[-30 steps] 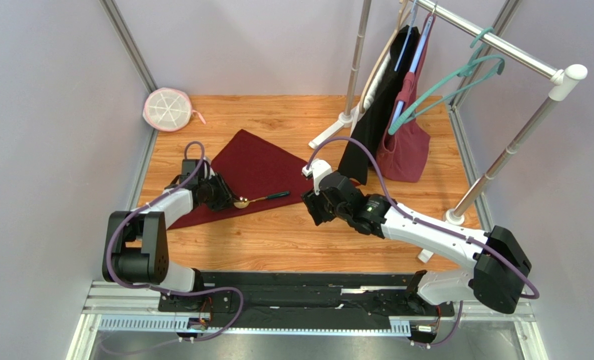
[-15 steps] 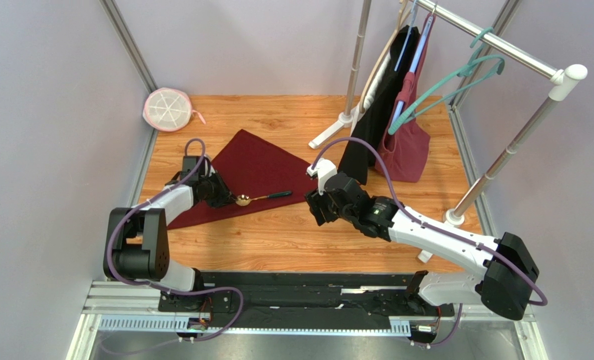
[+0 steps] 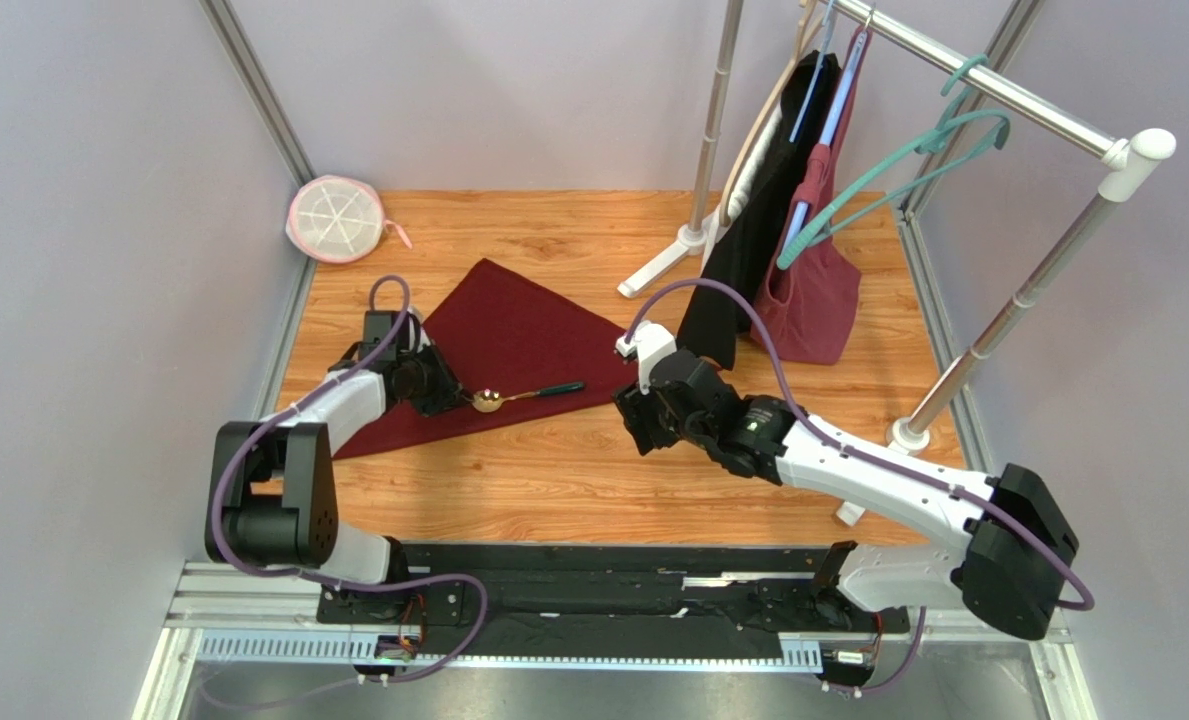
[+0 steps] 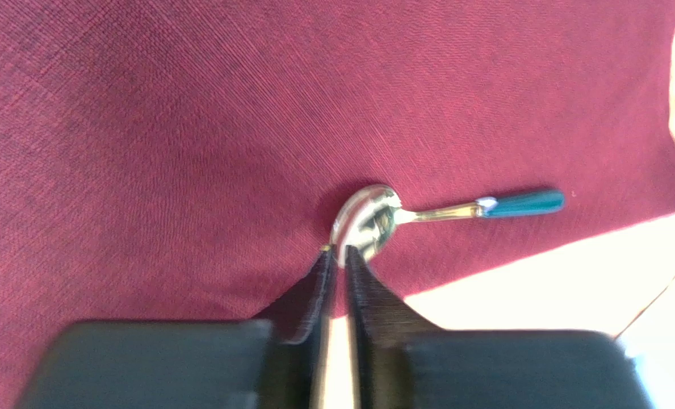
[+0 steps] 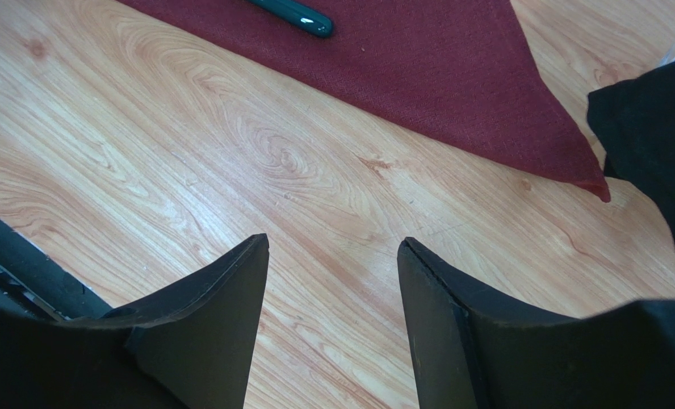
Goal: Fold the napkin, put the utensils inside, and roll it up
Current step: Place the utensil onto the napkin
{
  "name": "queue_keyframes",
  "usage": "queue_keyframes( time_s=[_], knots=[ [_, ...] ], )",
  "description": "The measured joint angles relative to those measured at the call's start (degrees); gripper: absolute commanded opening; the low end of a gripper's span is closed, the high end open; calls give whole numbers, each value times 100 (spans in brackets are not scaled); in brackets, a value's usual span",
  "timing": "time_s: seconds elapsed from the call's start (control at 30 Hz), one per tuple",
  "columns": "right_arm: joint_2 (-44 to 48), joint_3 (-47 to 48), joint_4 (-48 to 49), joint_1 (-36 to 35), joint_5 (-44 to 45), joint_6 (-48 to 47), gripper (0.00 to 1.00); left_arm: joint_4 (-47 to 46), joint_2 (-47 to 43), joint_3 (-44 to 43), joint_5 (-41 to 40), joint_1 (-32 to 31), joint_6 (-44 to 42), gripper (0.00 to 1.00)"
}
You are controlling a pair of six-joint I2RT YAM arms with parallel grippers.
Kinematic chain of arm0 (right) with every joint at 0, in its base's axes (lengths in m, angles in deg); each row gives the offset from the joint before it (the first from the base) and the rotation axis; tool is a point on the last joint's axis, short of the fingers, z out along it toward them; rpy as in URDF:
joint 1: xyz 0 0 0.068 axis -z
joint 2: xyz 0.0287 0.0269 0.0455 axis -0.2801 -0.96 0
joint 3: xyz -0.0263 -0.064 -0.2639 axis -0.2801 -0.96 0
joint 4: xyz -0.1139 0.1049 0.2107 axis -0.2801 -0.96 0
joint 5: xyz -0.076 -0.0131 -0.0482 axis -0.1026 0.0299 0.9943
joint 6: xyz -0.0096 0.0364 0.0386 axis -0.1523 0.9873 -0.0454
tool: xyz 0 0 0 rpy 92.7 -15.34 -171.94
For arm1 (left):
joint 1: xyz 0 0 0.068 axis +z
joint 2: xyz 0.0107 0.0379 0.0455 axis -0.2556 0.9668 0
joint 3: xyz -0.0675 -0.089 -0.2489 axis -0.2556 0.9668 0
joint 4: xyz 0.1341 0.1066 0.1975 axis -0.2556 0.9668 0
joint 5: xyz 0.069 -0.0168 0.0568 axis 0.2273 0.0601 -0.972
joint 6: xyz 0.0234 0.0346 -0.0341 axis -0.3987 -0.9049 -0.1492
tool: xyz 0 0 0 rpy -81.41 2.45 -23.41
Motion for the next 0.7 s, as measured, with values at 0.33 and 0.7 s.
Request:
queue_keyframes(
  time_s=[0.33,0.7],
  knots=[
    [-1567,1051,188,28,-136,332,61,1025,-1469,-1235,-212,81,-520,79],
    [-3305,2127,557,549,-857,1384,61,1373,-1991,-1456,-269,369,-1088,80]
  ],
)
